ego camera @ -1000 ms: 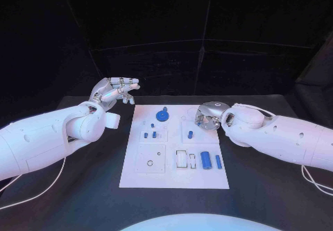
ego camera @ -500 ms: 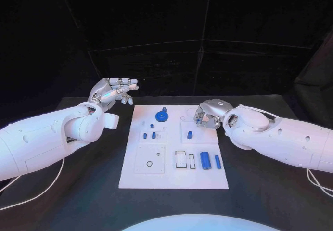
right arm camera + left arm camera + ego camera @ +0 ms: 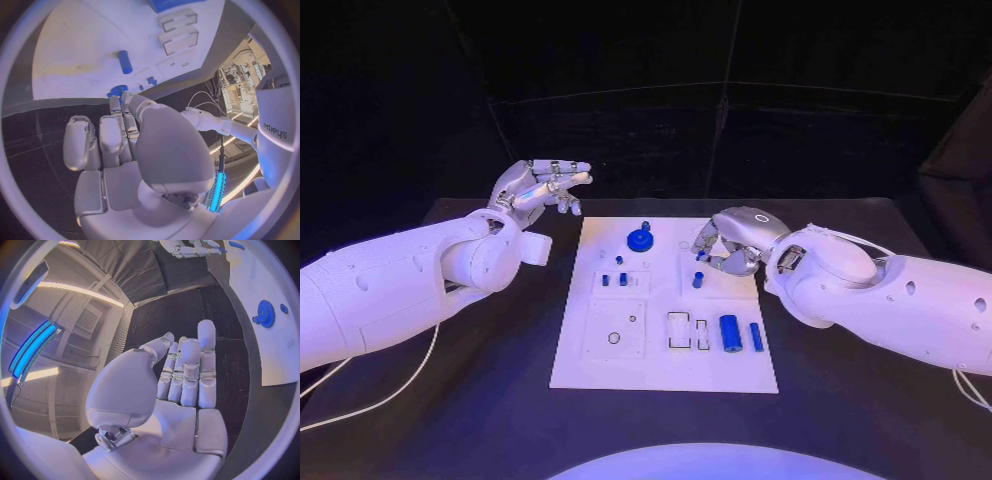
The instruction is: Assemble the parts on the task board
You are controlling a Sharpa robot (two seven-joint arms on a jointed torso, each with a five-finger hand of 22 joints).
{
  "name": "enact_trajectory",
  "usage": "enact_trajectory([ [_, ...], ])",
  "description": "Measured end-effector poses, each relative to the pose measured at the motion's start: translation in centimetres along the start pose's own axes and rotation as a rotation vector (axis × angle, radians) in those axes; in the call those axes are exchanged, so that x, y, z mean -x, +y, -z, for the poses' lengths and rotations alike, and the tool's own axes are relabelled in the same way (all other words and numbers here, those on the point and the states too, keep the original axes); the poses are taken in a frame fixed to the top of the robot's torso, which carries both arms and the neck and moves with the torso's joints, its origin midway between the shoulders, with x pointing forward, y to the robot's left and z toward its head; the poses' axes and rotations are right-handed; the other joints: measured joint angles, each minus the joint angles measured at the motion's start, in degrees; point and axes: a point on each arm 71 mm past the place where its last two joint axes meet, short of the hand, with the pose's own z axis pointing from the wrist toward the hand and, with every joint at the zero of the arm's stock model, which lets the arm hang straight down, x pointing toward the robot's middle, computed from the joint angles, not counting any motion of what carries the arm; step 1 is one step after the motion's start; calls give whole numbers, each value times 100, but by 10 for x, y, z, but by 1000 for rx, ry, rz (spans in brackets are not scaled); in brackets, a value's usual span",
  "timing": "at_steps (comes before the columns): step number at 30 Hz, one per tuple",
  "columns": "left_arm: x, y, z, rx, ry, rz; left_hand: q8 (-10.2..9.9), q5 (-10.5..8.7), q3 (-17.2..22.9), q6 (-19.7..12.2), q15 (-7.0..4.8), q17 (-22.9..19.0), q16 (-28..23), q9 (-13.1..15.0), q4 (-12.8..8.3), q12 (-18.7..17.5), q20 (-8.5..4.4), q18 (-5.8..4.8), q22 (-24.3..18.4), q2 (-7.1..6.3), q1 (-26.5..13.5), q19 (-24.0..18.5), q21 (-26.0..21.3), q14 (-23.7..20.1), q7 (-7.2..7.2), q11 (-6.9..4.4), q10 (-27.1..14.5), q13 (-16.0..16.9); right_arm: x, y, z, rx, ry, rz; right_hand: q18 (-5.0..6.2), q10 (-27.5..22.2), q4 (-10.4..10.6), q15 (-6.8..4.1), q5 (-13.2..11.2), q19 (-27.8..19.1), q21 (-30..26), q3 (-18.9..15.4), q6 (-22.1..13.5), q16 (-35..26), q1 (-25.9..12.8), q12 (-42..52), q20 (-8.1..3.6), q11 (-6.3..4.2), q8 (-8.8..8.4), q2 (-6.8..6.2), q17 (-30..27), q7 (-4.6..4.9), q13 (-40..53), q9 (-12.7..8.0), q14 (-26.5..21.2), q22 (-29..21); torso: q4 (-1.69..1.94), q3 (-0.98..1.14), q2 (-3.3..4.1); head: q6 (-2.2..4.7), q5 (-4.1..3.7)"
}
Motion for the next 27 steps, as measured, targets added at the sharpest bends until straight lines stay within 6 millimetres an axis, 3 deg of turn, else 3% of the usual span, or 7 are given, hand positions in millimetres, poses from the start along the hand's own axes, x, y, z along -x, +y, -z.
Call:
enact_trajectory([
  [4,-3,0,-1,0,5,3,0,0,0,0,20,-7,0,0,0,0,0,-1,0,0,0,0,-23,-20,0,0,0,0,0,20,-2,46,-7,-24,0,-1,0,0,-1,0,0,0,0,0,-7,0,0,1,-4,7,1,0,0,0,0,0,9,-5,0,-13,25],
  [12,-8,1,-3,1,13,7,0,0,0,0,20,-7,0,0,0,0,0,-1,1,0,0,0,-26,-20,0,0,0,-1,-4,56,-14,131,-7,-59,1,-2,-37,0,-1,0,0,-1,-2,0,-6,-28,0,2,-5,6,0,0,-1,-1,0,0,15,-13,1,-43,147],
  [22,-17,2,-3,1,32,16,0,0,0,0,20,-7,0,0,0,0,0,-2,-4,0,0,0,-26,-19,0,0,0,-1,-44,75,-27,162,55,-97,1,-3,-60,0,-2,0,0,22,-3,0,-6,-29,0,2,-7,6,-6,-1,-6,-4,0,-1,15,-19,3,-102,310],
  [27,-20,2,-3,1,39,20,0,0,-26,-21,20,-14,0,0,5,21,0,-2,-14,0,0,0,-26,-19,21,0,0,-1,-59,86,-31,182,91,-104,2,-3,-71,0,-2,0,0,33,-4,0,-6,-29,0,2,-21,6,-34,-1,-7,-6,0,-14,15,-17,4,-164,414],
])
